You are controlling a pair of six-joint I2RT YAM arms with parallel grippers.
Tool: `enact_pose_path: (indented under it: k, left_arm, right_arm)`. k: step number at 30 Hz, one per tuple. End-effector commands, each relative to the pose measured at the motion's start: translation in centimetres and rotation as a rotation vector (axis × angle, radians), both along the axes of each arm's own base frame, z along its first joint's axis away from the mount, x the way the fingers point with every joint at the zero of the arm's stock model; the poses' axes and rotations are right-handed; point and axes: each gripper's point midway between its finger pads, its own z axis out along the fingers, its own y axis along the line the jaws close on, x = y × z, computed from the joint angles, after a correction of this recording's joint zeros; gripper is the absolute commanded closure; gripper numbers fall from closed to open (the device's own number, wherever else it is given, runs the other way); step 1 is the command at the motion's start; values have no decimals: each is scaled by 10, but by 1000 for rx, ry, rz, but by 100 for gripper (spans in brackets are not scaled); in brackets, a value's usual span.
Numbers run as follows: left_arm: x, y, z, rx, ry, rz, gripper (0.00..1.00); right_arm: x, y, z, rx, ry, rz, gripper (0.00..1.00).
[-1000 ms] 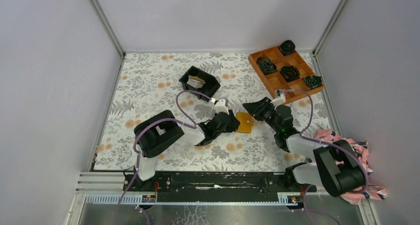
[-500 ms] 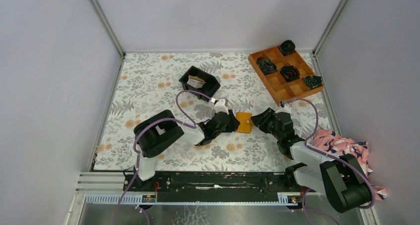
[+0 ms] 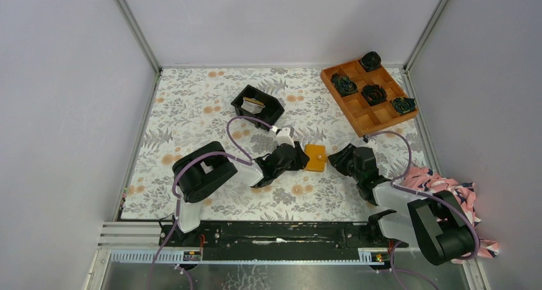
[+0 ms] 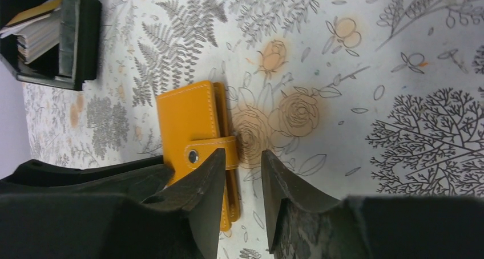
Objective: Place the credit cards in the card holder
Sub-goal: Close the card holder at the center of the board.
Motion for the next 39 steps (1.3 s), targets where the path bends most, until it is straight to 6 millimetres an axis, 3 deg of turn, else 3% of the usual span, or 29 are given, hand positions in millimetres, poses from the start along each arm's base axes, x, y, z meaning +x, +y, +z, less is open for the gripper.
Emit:
enact_pose_path:
  k: [1,14,39]
  left_arm:
    - [-2,7,-8,36,7,-13,62]
    - [-2,6,-12,40,13,-19,62]
    - [1,0,-17,55,25,-30,63]
  right_arm:
    - [8,2,0,45,-25,-19,64]
    - [9,19,-6,166,-25,14,63]
    - [12,30,-2,177,-41,81,63]
